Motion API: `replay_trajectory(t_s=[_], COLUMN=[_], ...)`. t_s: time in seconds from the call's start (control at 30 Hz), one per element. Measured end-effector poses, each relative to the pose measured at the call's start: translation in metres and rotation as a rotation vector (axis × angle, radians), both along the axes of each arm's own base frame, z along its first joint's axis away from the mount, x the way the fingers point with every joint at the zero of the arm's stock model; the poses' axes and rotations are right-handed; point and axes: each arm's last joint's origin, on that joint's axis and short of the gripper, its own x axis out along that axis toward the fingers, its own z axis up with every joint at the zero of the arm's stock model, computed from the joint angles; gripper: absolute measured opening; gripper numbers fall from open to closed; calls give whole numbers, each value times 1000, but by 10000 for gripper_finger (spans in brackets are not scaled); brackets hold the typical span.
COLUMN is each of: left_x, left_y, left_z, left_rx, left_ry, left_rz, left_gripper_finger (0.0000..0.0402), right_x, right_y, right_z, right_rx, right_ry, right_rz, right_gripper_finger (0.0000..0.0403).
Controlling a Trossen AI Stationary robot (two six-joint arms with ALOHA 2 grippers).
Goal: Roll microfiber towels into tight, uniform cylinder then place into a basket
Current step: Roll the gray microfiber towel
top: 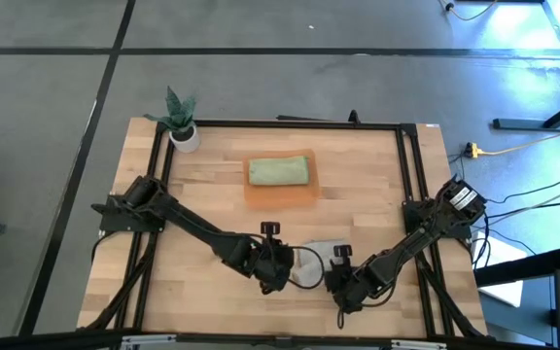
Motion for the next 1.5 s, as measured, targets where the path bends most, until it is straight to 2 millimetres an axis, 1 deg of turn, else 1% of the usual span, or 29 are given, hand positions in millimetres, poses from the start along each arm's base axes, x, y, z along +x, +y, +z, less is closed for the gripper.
replay_trajectory(t_s=[0.13, 0.27, 0.4, 0.5, 0.7, 0.8, 0.9, 0.97, 1.07, 1.13, 1.23, 1.33, 1.4, 1.5], left_x=[2, 2, 2, 1, -3, -7, -10, -11, -10, -4, -3, 0, 4, 13], left_y=[1, 2, 1, 0, -8, -13, -19, -22, -21, -16, -7, -1, 3, 7], left_z=[-4, -5, -5, -5, -5, -6, -6, -6, -6, -12, -25, -34, -39, -46], left_rx=[5, 7, 7, 5, 9, 13, 14, 21, 34, 41, 75, 81, 91, 34], left_ry=[12, 15, 15, 19, 27, 36, 39, 37, 36, 30, 64, 33, 16, -24], left_rz=[-1, 1, 0, -7, -27, -43, -58, -68, -81, -81, -109, -131, -176, -296], left_gripper_finger=[69, 69, 69, 69, 69, 69, 69, 69, 69, 69, 69, 69, 69, 69], right_x=[3, 8, 14, 20, 31, 37, 45, 49, 54, 56, 57, 58, 58, 60], right_y=[4, 2, -2, -6, -12, -18, -29, -36, -42, -44, -47, -51, -55, -63], right_z=[6, 8, 14, 23, 46, 56, 63, 65, 65, 66, 66, 68, 71, 72], right_rx=[67, 132, 156, 163, 113, 87, 87, 83, 113, 123, 119, 119, 121, 127], right_ry=[51, 96, 138, 177, 205, 226, 225, 227, 233, 234, 233, 231, 231, 232], right_rz=[20, 25, 52, 59, 108, 124, 95, 90, 110, 123, 128, 118, 106, 72], right_gripper_finger=[17, 17, 17, 19, 17, 17, 17, 17, 17, 17, 17, 17, 17, 17])
